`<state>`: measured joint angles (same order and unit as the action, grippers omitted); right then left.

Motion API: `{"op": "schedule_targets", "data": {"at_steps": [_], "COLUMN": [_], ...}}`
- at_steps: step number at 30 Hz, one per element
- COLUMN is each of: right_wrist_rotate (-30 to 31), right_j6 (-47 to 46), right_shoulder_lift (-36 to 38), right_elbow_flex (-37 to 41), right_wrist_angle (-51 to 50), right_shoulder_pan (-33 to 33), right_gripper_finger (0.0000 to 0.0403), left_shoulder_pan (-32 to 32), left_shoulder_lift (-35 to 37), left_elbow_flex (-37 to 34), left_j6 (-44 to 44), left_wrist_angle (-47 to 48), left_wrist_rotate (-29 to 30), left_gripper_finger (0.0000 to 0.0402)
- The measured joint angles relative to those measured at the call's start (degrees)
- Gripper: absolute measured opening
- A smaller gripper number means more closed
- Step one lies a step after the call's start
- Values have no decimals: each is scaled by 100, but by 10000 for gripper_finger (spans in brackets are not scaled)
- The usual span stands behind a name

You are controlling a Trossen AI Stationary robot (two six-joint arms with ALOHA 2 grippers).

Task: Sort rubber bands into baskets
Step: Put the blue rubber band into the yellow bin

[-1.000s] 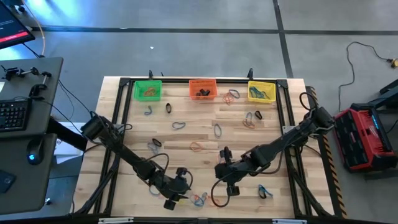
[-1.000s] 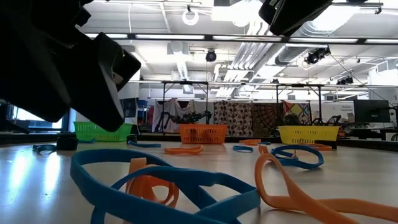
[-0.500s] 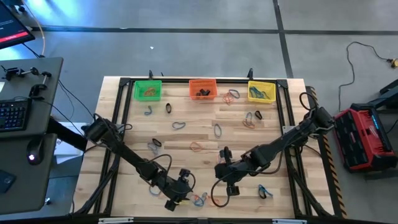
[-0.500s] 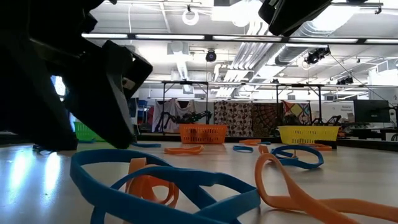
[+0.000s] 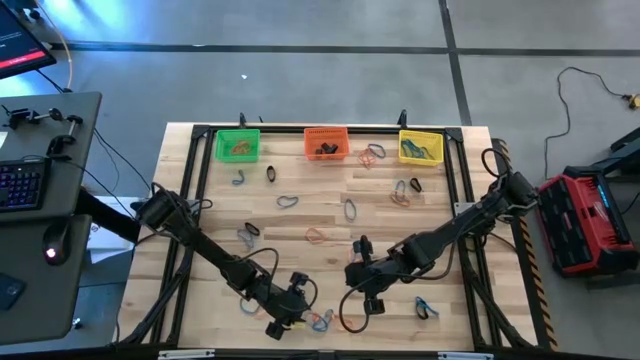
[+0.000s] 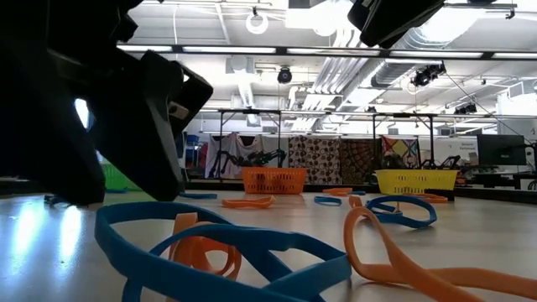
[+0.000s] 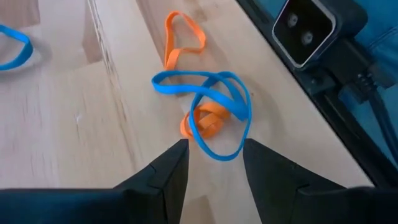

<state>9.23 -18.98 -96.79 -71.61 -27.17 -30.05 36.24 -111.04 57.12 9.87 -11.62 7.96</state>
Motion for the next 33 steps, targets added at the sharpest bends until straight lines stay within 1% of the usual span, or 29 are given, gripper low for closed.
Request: {"op": "schedule_targets", "data": {"at_steps": [5,9,15,17,19,21,24,26,30,33], "right_wrist_rotate": [2,5,7,7,7,7,17,128,430,490], "right_j6": [0,0,5,11,20,64,129,129,141,151], "right_shoulder_lift": [0,0,0,0,0,0,0,0,0,0], "right_elbow_flex": [0,0,0,0,0,0,0,0,0,0], "right_wrist_angle": [-1,-12,-49,-68,-91,-112,-208,-301,-456,-455], "right_shoulder_pan": [-1,1,0,-1,1,0,0,-1,10,41], "right_gripper_finger": [1,1,1,1,1,1,1,1,1,1], "left_shoulder_pan": [-46,-69,-71,-71,-71,-86,-132,-200,-389,-537], "left_shoulder_lift": [-152,-397,-407,-407,-358,-236,109,386,930,1289], "left_elbow_flex": [0,136,207,205,201,199,199,199,199,199], "left_j6": [-17,-53,-58,-30,-11,-11,-73,-102,-98,-96], "left_wrist_angle": [-138,-200,-160,-75,109,275,727,998,1265,1346], "left_wrist_rotate": [-54,-277,-286,-287,-292,-264,50,258,376,379], "left_gripper_finger": [138,136,133,124,106,79,35,11,6,3]}}
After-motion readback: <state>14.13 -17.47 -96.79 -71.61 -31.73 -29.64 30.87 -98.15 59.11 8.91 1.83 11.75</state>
